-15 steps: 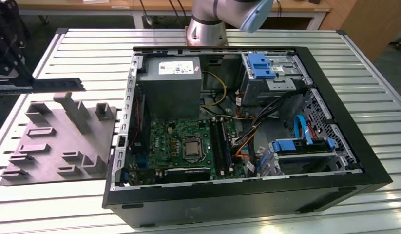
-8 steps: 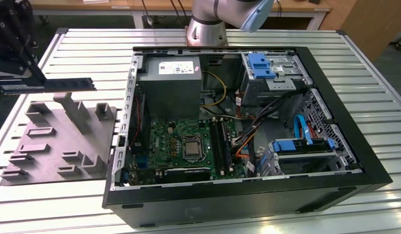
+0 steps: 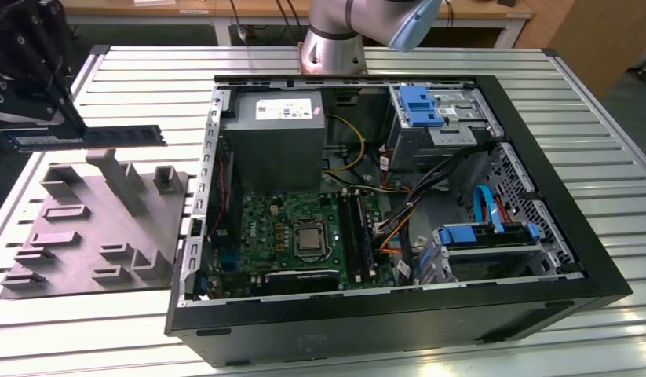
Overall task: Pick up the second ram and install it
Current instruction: 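Pick up the second ram and move it above second insertion slot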
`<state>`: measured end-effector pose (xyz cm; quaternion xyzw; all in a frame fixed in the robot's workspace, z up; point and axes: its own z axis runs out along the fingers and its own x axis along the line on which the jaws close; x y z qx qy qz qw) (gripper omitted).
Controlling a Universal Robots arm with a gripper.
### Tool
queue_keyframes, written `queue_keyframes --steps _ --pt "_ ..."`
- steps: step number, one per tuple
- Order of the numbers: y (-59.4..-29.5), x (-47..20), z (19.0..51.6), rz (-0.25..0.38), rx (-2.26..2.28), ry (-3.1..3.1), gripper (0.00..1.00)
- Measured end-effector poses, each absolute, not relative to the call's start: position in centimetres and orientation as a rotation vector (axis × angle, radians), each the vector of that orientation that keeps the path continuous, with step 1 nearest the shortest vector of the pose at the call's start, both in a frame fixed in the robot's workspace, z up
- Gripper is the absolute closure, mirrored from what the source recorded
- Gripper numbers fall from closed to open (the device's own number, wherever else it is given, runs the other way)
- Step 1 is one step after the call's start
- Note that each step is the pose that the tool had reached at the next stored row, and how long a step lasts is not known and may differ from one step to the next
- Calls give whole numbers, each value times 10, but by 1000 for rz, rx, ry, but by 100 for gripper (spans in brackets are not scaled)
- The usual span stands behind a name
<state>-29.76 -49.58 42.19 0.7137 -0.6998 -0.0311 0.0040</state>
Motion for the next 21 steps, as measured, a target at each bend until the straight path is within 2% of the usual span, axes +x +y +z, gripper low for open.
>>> queue_keyframes --steps 21 --pt "-496 -241 422 -99 2236 -2192 88"
